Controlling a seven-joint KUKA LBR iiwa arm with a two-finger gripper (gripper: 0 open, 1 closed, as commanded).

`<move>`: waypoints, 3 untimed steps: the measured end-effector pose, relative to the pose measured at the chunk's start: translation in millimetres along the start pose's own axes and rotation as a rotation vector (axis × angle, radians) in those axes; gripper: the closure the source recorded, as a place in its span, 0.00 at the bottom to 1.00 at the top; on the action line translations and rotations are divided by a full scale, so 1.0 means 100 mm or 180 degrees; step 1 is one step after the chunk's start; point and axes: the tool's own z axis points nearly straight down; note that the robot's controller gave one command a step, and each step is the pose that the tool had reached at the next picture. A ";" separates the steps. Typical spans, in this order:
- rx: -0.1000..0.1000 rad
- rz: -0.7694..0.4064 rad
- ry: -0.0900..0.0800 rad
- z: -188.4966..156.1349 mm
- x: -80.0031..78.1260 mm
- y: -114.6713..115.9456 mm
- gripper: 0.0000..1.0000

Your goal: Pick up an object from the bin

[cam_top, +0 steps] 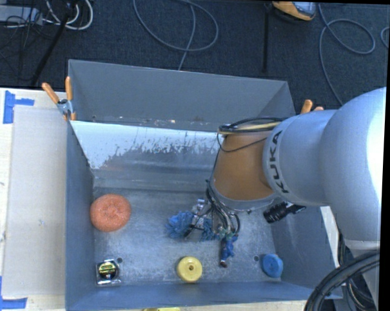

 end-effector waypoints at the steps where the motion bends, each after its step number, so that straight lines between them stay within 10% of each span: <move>1: -0.0002 -0.0038 -0.0011 -0.06 -0.16 0.24 1.00; 3: -0.0005 -0.0034 -0.0050 -0.71 -0.08 -0.17 1.00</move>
Offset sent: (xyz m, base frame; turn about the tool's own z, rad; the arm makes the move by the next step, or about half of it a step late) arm -0.0098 -0.0460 0.1003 -0.0354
